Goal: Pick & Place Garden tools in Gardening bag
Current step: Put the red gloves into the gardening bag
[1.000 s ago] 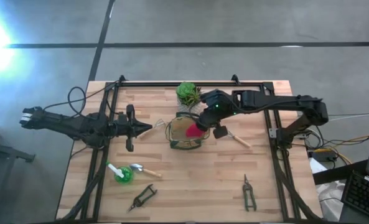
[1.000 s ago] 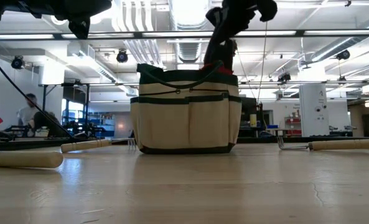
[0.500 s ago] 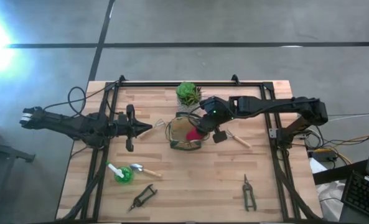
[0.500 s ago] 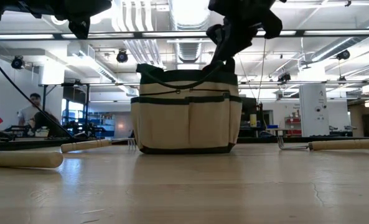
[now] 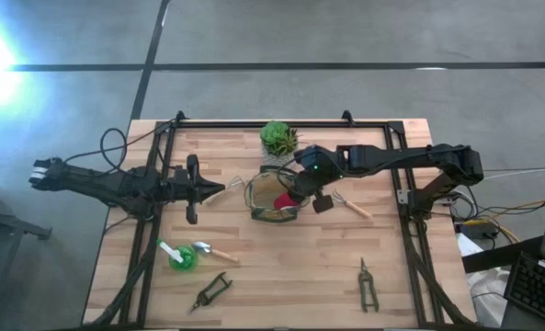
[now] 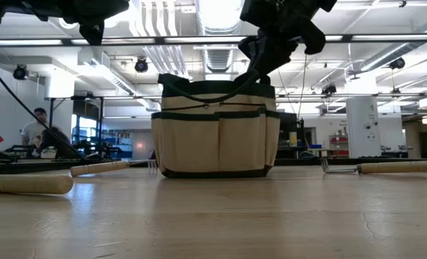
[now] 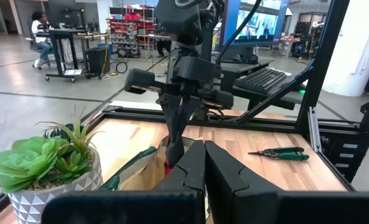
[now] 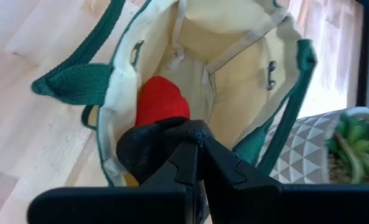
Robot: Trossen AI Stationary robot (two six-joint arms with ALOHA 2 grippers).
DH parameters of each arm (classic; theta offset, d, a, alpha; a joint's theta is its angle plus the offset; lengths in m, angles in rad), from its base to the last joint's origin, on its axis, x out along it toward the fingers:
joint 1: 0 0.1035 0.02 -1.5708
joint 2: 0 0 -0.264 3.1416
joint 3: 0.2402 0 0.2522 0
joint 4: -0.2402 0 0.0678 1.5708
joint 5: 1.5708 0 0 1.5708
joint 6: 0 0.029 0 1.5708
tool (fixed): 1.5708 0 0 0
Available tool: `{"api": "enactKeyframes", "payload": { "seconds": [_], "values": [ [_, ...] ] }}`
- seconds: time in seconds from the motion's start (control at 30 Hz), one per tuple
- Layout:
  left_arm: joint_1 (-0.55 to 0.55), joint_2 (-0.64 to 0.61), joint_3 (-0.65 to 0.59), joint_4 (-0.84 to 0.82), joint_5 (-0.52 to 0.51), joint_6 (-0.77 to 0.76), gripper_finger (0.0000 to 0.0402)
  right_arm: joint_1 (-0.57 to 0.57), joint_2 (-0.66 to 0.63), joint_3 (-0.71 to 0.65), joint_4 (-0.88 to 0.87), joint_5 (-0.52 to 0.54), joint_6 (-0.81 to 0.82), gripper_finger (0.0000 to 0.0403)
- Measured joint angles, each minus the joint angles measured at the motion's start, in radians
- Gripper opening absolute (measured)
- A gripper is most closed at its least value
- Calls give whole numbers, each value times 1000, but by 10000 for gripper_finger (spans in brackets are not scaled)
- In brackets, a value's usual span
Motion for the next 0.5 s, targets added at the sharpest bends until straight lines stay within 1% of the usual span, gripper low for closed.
{"api": "enactKeyframes", "payload": {
  "seconds": [0.3, 0.5],
  "values": [
    [0, 0, 0, 0, 0, 0, 5, 0, 0, -29, 69, -6, 17, 8],
    [0, 0, 0, 0, 0, 0, 5, -1, 0, -67, 81, -8, 25, 8]
  ]
}}
